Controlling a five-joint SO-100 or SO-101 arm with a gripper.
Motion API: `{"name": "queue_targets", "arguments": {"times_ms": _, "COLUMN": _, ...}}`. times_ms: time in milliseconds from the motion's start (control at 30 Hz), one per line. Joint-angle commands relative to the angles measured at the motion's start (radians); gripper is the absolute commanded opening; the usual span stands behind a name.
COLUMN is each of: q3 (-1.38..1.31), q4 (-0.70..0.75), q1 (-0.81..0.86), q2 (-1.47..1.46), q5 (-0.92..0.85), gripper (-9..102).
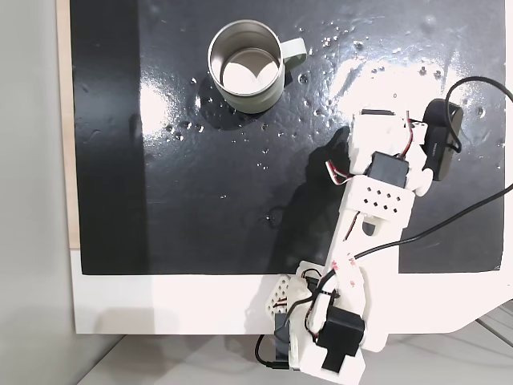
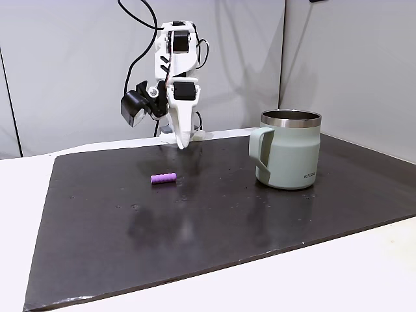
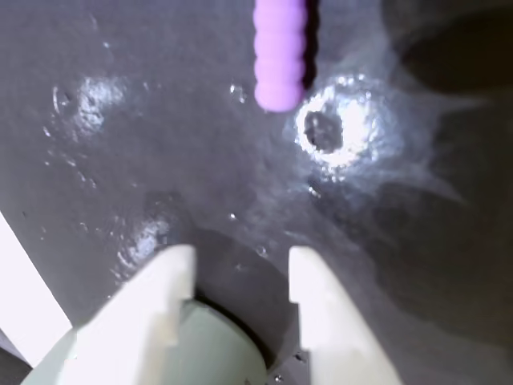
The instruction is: Grasp a pengrip and put it in the cup.
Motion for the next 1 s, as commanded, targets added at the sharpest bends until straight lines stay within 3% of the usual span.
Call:
{"name": "queue_targets", "arguments": {"times_ms": 0, "q3": -0.156, "q4": 0.063, "q1": 0.035, "q2": -0.054, "q5": -0.044, "gripper": 24}}
{"name": "queue_targets", "arguments": {"times_ms": 667, "q3": -0.54, "q4": 0.249, "q1": 0.124, "q2": -0.523, "q5": -0.193, "gripper": 24}}
{"name": "queue_targets", "arguments": {"times_ms": 733, "q3": -0.543, "q4": 0.255, "q1": 0.121, "q2": -0.54, "q5": -0.196, "gripper": 21}}
{"name": "queue_targets", "arguments": {"times_ms": 833, "q3": -0.543, "q4": 0.276, "q1": 0.114, "q2": -0.555, "q5": -0.193, "gripper": 0}}
{"name": "queue_targets", "arguments": {"times_ms": 967, "q3": -0.541, "q4": 0.334, "q1": 0.104, "q2": -0.537, "q5": -0.141, "gripper": 0}}
